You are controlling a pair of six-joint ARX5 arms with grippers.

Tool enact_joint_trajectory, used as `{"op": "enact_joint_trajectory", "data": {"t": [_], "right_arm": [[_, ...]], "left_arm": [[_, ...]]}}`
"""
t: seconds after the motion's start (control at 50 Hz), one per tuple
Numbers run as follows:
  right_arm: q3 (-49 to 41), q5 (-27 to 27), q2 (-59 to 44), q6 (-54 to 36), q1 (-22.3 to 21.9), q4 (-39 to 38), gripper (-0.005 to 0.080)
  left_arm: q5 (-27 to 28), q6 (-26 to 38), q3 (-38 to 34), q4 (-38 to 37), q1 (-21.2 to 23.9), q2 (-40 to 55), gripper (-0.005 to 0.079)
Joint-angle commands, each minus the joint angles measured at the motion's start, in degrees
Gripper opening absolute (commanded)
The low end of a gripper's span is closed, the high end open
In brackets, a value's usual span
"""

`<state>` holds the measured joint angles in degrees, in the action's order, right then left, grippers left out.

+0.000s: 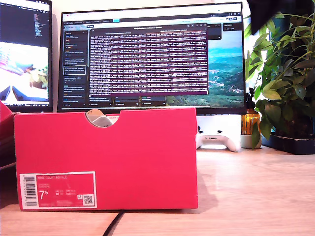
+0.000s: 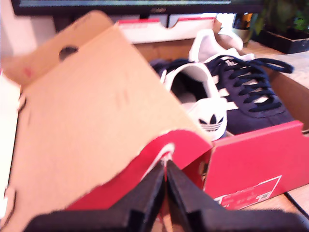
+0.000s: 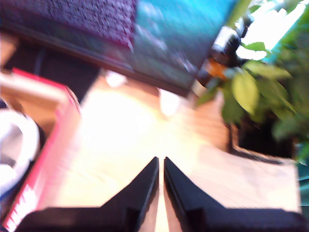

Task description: Pack the blue shoes by picking the first shoe and placing it inside the red shoebox, left side, then picking and rotating the second shoe and placing it in the shoebox

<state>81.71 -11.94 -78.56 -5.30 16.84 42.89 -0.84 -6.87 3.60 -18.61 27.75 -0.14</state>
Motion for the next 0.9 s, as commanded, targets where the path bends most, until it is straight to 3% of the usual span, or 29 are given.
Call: {"op": "enact_joint_trajectory", "data": {"t": [0.0,0.2,0.48,0.88], "right_arm": [[-4.66,0.07,2.82,-0.55,-0.52,-1.97,-0.0008],[-14.78,0.87,9.25,-0.57,-0.79,-5.68,-0.0008],[-20.48,1.57,11.87,-0.48,-0.79,-6.88,-0.0008],[-27.39,3.98,17.57,1.16,-0.74,-12.94,-0.0008]], "left_arm": [[-0.04,0.74,-0.74,0.7,0.11,-0.37,-0.002],[-0.24,1.4,-0.74,6.23,-0.79,-0.37,-0.002],[0.26,2.84,-0.74,10.58,-4.72,-0.35,-0.002],[3.5,3.48,-1.09,12.59,-17.18,-0.35,-0.002]]}}
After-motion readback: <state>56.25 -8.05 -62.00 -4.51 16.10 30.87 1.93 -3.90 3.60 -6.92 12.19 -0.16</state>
